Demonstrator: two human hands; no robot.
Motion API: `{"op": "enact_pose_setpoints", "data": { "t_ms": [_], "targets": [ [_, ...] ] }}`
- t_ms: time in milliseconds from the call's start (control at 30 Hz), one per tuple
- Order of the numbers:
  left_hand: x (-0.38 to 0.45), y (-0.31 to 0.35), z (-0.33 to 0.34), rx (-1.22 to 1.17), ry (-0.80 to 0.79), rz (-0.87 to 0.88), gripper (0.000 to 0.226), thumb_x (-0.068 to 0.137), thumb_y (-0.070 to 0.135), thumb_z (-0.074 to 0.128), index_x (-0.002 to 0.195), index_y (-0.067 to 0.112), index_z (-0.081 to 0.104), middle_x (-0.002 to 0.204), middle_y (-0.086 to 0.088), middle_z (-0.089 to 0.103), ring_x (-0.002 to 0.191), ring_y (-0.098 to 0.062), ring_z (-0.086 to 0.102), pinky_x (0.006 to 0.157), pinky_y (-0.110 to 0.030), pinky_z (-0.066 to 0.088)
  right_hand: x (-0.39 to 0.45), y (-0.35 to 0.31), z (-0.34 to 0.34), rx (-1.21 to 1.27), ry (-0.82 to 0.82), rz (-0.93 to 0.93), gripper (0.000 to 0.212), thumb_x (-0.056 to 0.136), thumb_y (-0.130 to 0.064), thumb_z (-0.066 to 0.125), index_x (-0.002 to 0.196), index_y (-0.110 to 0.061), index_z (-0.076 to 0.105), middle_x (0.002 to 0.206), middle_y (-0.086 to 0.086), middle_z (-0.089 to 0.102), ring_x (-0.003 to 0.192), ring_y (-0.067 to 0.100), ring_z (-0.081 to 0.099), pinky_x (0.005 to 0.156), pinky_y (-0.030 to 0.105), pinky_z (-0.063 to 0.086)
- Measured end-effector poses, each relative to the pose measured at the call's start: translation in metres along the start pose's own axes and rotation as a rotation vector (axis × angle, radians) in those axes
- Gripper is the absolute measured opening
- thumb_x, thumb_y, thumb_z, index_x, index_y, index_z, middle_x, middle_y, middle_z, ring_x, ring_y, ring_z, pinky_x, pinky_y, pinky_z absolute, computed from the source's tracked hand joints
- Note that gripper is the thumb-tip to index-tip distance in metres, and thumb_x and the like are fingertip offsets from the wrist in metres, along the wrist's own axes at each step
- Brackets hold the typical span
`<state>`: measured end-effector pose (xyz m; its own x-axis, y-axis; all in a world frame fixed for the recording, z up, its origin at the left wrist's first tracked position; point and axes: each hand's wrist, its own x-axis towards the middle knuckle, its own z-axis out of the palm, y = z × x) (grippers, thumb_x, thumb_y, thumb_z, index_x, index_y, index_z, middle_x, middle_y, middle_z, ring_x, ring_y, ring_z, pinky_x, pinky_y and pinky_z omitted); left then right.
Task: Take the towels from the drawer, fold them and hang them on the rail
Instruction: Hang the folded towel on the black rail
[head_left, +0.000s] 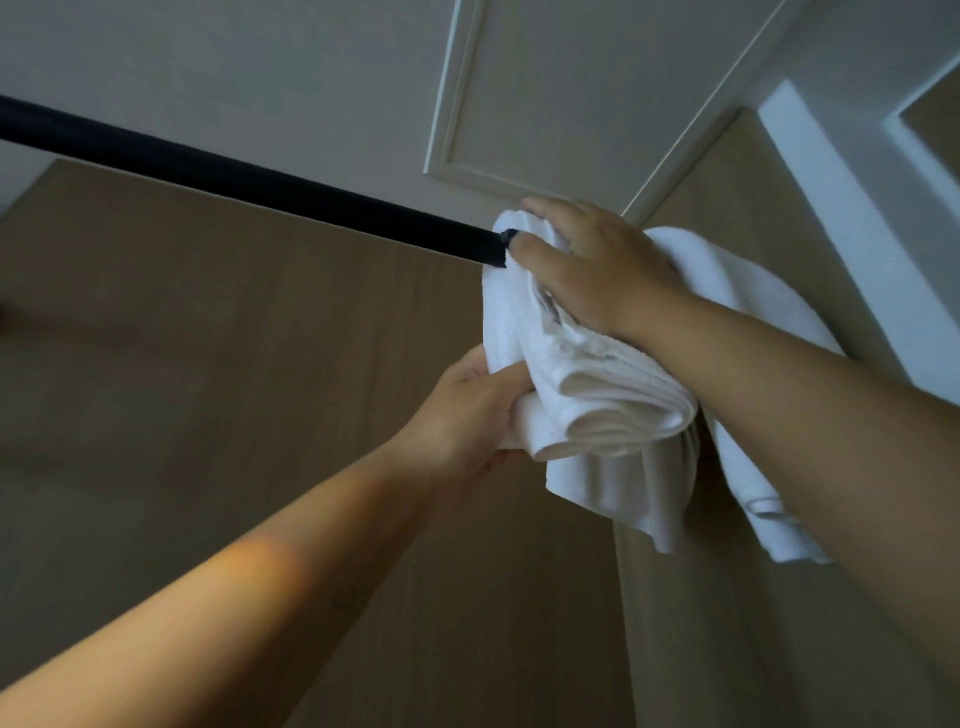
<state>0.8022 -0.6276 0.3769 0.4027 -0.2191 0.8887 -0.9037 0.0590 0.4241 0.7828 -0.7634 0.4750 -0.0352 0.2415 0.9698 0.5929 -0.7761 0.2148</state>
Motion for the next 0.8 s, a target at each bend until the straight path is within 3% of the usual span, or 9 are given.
{"op": "enact_pose_setpoints", "data": {
  "t_ms": [167,267,333,433,500,600,733,800],
  "targets": [
    [-0.007,-0.011,0.006,0.013,0.051,-0.012,0.023,0.099,0.009,0.049,0.112,0.009,0.068,0.11,-0.016,0.072,0.095,-0.029,0.07,0.083,-0.038,0.056,0.003,-0.001,0.007,-0.151,0.048,-0.027,0.058,0.096,-0.053,0.037,0.141,-0.017,0.043,0.147,0.005,0.047,0.133,0.027,0.042,0.106,0.042,0.029],
    [-0.01,-0.007,0.008,-0.056,0.167,-0.065,0.031,0.099,0.01,0.043,0.097,0.009,0.075,0.095,-0.01,0.075,0.09,-0.027,0.071,0.084,-0.04,0.056,-0.011,0.004,0.015,-0.203,0.08,-0.09,0.067,0.098,-0.053,0.033,0.151,-0.012,0.027,0.156,0.008,0.032,0.144,0.025,0.027,0.118,0.043,0.018],
    [-0.015,0.001,0.01,-0.168,0.115,-0.081,0.036,0.098,0.028,0.045,0.113,0.007,0.07,0.105,-0.009,0.074,0.098,-0.025,0.071,0.078,-0.035,0.058,-0.021,0.009,0.02,-0.154,0.061,-0.119,0.069,0.101,-0.049,0.03,0.156,-0.011,0.013,0.163,0.006,0.016,0.15,0.022,0.01,0.121,0.045,0.004],
    [-0.022,0.013,0.017,-0.068,0.047,-0.085,0.056,0.09,0.05,0.052,0.13,0.011,0.061,0.125,-0.013,0.068,0.117,-0.027,0.064,0.097,-0.039,0.053,-0.033,0.017,0.022,0.139,0.053,-0.104,0.058,0.103,-0.034,0.03,0.156,-0.014,0.017,0.165,0.001,0.011,0.151,0.017,-0.002,0.122,0.043,-0.004],
    [-0.024,0.019,0.023,0.018,0.083,-0.111,0.048,0.087,0.041,0.062,0.123,0.01,0.065,0.121,-0.013,0.07,0.115,-0.027,0.065,0.101,-0.04,0.051,-0.044,0.02,0.021,0.423,0.107,-0.058,0.051,0.102,-0.017,0.034,0.152,-0.013,0.03,0.162,0.0,0.02,0.151,0.016,0.001,0.123,0.041,-0.001],
    [-0.027,0.024,0.028,0.003,0.194,-0.144,0.047,0.078,0.021,0.068,0.121,0.003,0.064,0.119,-0.018,0.069,0.115,-0.031,0.065,0.101,-0.044,0.052,-0.068,0.018,0.025,0.743,0.161,0.052,0.048,0.1,0.0,0.038,0.147,-0.008,0.04,0.16,0.0,0.027,0.15,0.011,0.009,0.122,0.026,0.006],
    [-0.029,0.026,0.034,-0.037,0.292,-0.19,0.047,0.072,0.016,0.064,0.117,0.0,0.065,0.117,-0.021,0.069,0.108,-0.031,0.068,0.099,-0.045,0.053,-0.093,0.011,0.029,0.861,0.301,0.294,0.053,0.097,-0.018,0.052,0.149,-0.016,0.037,0.153,-0.005,0.037,0.14,0.007,0.033,0.108,0.014,0.025],
    [-0.028,0.026,0.036,-0.053,0.323,-0.196,0.031,0.079,0.012,0.062,0.108,0.001,0.067,0.108,-0.019,0.073,0.099,-0.029,0.071,0.095,-0.043,0.055,-0.099,0.008,0.03,1.038,0.283,0.498,0.051,0.092,-0.033,0.06,0.14,-0.02,0.046,0.135,-0.003,0.056,0.12,0.011,0.054,0.096,0.019,0.042]
  ]
}}
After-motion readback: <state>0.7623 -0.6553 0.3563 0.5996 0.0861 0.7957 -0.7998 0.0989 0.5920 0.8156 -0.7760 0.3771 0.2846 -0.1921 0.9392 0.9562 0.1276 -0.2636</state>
